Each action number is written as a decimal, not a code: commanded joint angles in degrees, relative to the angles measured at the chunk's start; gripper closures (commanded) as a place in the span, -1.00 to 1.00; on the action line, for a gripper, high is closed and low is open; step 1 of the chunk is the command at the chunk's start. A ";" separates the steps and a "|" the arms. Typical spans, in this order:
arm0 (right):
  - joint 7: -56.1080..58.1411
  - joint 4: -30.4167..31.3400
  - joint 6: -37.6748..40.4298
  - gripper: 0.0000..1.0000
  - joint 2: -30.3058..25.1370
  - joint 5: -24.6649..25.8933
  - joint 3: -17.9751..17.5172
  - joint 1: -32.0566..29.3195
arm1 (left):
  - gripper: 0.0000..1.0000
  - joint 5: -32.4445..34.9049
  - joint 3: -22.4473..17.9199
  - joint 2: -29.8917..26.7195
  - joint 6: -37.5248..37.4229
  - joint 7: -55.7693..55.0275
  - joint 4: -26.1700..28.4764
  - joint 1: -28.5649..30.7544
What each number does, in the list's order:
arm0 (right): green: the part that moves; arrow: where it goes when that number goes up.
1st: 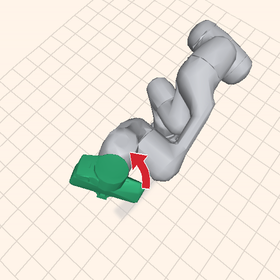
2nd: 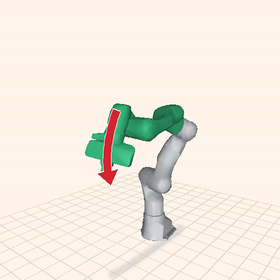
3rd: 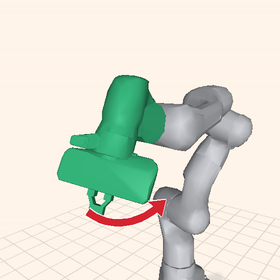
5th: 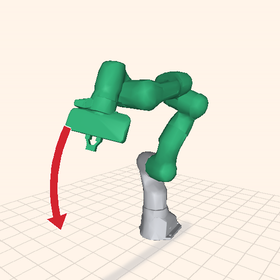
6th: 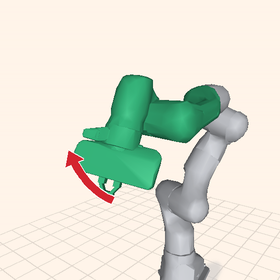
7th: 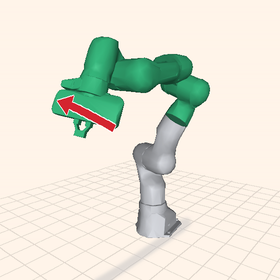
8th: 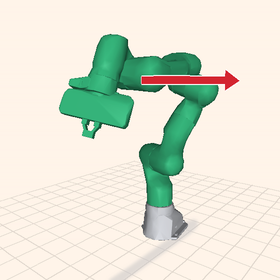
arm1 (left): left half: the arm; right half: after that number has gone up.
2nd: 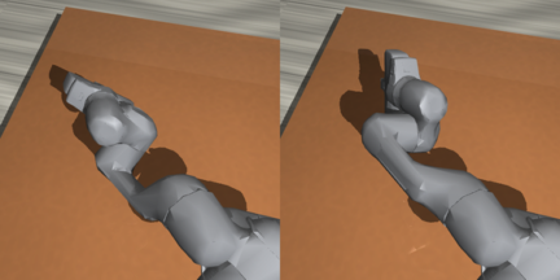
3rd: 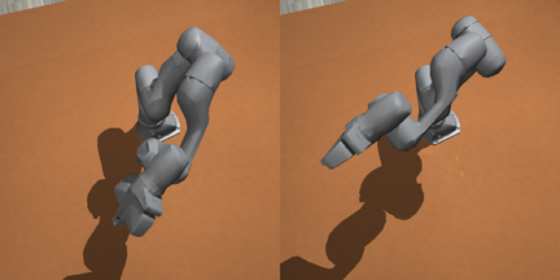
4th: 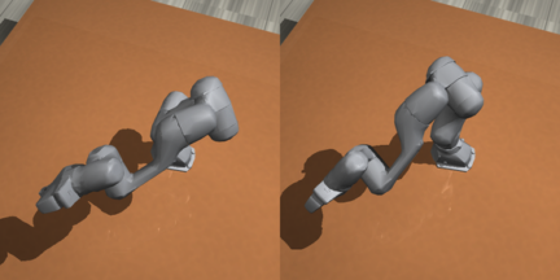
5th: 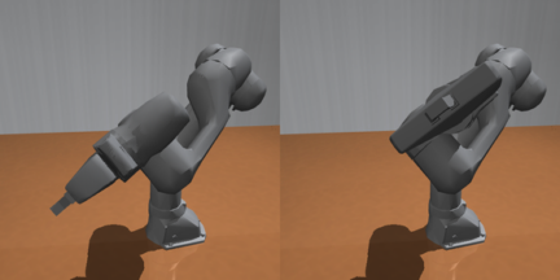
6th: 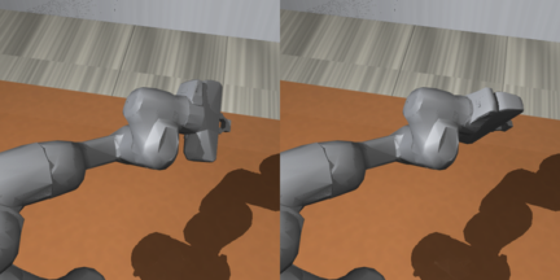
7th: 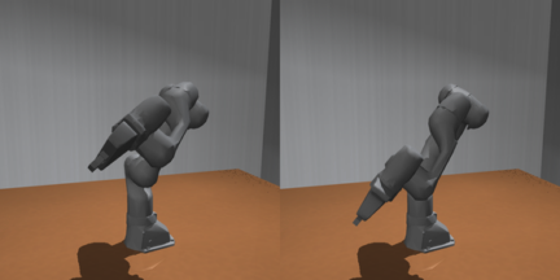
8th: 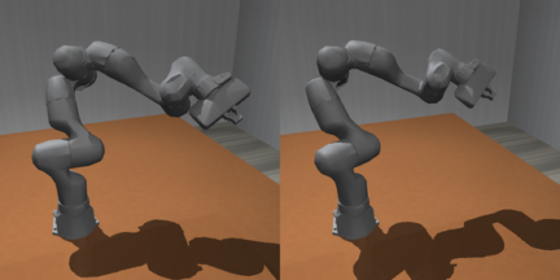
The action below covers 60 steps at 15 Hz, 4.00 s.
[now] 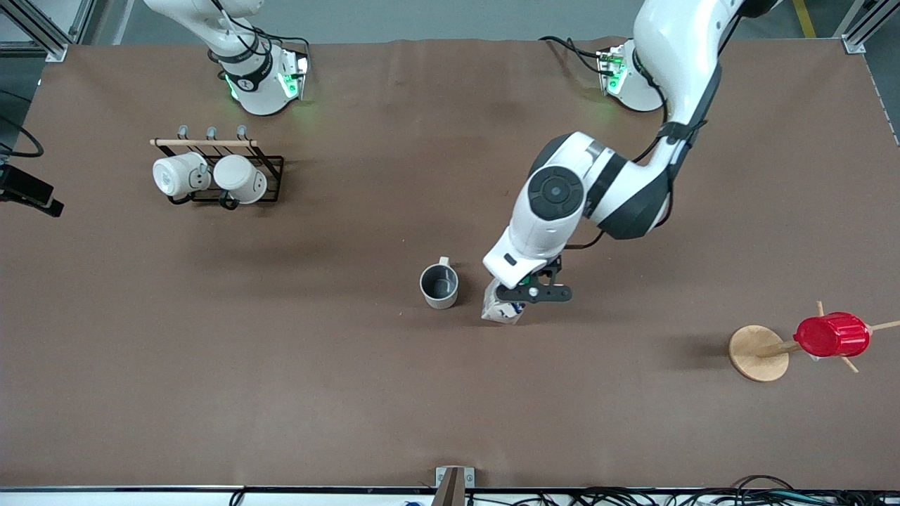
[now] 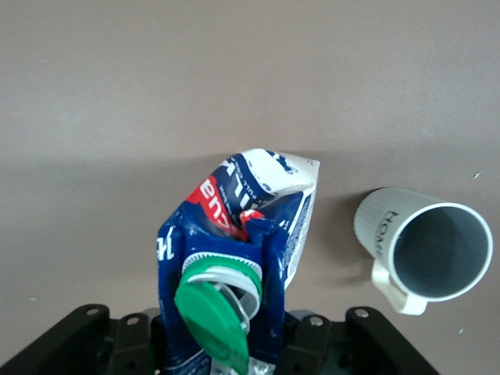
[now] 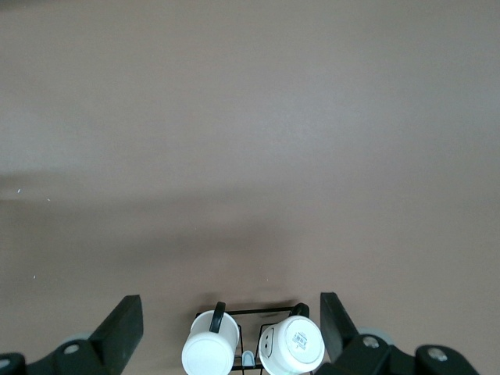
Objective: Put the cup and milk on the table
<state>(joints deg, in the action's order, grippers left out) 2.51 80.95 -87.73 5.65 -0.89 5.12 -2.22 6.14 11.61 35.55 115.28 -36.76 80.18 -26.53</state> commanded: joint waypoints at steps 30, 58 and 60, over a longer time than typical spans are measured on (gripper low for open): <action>0.92 2.20 1.07 -1.00 -3.02 -0.16 -0.28 -0.42 | -1.00 -1.13 -4.84 4.71 -4.62 -5.95 -7.40 -7.48; 0.83 2.37 1.60 -1.00 -2.84 -0.51 0.16 -0.42 | -1.00 -8.96 -5.10 -32.01 -20.97 30.15 6.73 24.16; 0.83 2.37 1.69 -1.00 -2.84 -0.51 0.16 -0.50 | -1.00 -9.22 -8.42 -34.65 -20.53 31.40 9.90 21.98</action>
<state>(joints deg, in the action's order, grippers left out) 2.85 81.33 -85.86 4.68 -0.86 5.34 -2.40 -1.70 5.82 5.44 94.35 -7.44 84.98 -3.00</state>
